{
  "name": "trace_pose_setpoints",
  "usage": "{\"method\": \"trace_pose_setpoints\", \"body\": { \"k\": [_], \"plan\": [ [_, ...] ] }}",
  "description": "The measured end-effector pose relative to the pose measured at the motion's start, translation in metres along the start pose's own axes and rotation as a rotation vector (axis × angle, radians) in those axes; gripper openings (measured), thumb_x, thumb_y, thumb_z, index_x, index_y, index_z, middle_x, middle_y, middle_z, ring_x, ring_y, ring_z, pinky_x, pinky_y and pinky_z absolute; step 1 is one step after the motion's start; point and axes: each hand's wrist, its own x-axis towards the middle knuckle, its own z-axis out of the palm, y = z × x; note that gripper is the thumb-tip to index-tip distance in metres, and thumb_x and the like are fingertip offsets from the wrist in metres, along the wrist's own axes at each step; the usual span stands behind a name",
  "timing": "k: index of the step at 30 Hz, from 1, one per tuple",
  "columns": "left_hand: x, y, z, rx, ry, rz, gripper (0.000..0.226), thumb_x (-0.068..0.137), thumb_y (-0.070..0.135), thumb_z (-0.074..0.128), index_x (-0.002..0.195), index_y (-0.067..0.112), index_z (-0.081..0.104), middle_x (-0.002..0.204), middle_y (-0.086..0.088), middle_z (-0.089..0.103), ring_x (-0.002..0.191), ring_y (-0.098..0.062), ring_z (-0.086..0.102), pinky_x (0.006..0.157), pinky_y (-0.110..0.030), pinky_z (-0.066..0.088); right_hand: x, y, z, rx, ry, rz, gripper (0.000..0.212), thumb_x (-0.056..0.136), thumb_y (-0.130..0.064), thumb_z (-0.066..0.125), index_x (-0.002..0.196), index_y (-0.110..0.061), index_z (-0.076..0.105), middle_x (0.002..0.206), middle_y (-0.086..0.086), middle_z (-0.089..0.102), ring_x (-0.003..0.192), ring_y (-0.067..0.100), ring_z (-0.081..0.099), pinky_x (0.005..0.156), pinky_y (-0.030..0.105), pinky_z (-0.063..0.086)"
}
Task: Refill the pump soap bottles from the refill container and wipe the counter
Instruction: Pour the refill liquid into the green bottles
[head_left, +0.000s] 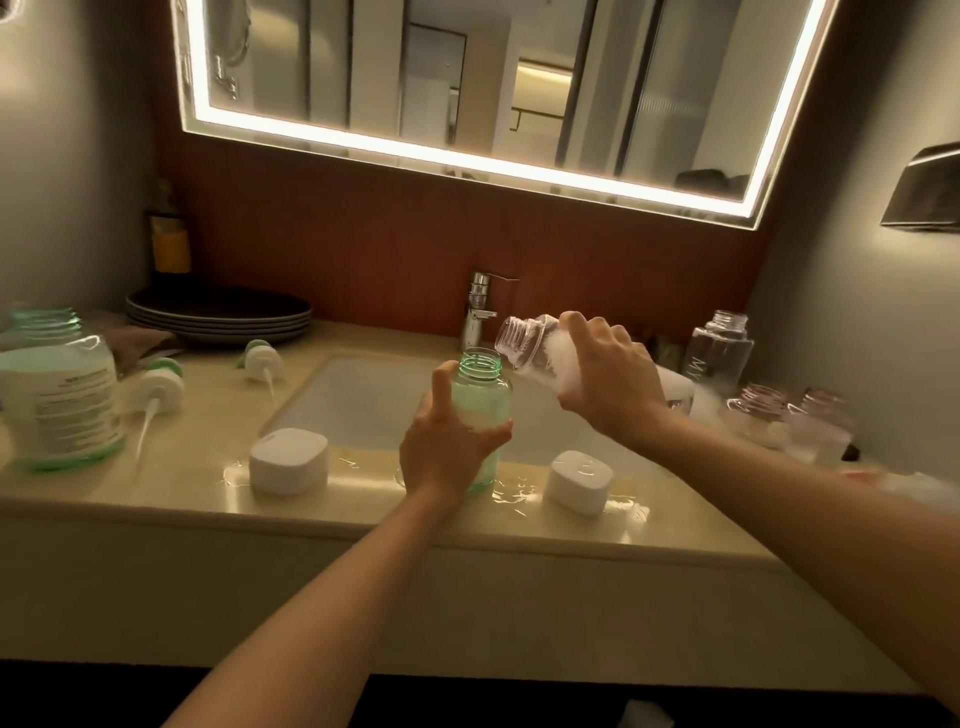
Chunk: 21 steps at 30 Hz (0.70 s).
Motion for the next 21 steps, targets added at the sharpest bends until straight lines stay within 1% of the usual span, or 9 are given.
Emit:
{"method": "trace_pose_setpoints", "body": {
  "k": [2,5,7,11,16,21],
  "plan": [
    [-0.0018,0.0010,0.0003,0.014,0.015,0.001,0.081,0.066,0.049,0.074,0.126,0.033,0.022,0.115,-0.006,0.057,0.096,-0.029,0.058,0.075,-0.035,0.046,0.0011,-0.0012,-0.0013,-0.007,0.006,-0.010,0.069,0.076,-0.026,0.071,0.132,-0.018,0.031,0.122,0.010,0.050,0.108,0.028,0.049,0.092,0.040,0.042],
    [-0.0037,0.0026,-0.0002,0.011,0.032,0.004,0.080,0.065,0.047,0.075,0.118,0.038,0.015,0.116,-0.006,0.056,0.098,-0.028,0.057,0.076,-0.037,0.049,0.0025,-0.0044,-0.0029,-0.032,0.012,-0.033,0.069,0.076,-0.025,0.070,0.133,-0.018,0.031,0.123,0.010,0.049,0.109,0.028,0.048,0.094,0.041,0.040],
    [-0.0044,0.0034,0.0000,0.017,0.041,0.012,0.080,0.066,0.046,0.075,0.116,0.039,0.014,0.115,-0.007,0.056,0.098,-0.028,0.056,0.076,-0.037,0.049,0.0026,-0.0058,-0.0029,-0.053,0.026,-0.050,0.068,0.078,-0.025,0.069,0.134,-0.018,0.031,0.125,0.010,0.048,0.111,0.028,0.048,0.096,0.041,0.039],
    [-0.0043,0.0023,0.0006,0.033,0.055,0.022,0.081,0.066,0.047,0.075,0.116,0.038,0.013,0.115,-0.008,0.057,0.098,-0.027,0.057,0.077,-0.038,0.050,0.0016,-0.0064,-0.0045,-0.067,0.022,-0.062,0.068,0.078,-0.023,0.069,0.134,-0.017,0.030,0.125,0.011,0.048,0.111,0.028,0.047,0.095,0.039,0.038],
    [-0.0050,0.0015,0.0008,0.048,0.068,0.032,0.082,0.066,0.048,0.075,0.116,0.037,0.012,0.116,-0.007,0.057,0.098,-0.025,0.056,0.075,-0.034,0.048,0.0017,-0.0062,-0.0050,-0.097,0.028,-0.078,0.068,0.079,-0.024,0.068,0.135,-0.018,0.029,0.126,0.010,0.048,0.111,0.027,0.047,0.096,0.039,0.039],
    [-0.0055,0.0020,0.0005,0.054,0.070,0.035,0.081,0.066,0.048,0.075,0.116,0.037,0.012,0.117,-0.006,0.057,0.098,-0.024,0.056,0.074,-0.034,0.047,0.0040,-0.0061,-0.0080,-0.134,0.031,-0.093,0.068,0.080,-0.025,0.068,0.135,-0.018,0.029,0.128,0.010,0.047,0.113,0.027,0.046,0.098,0.039,0.039]
  ]
}}
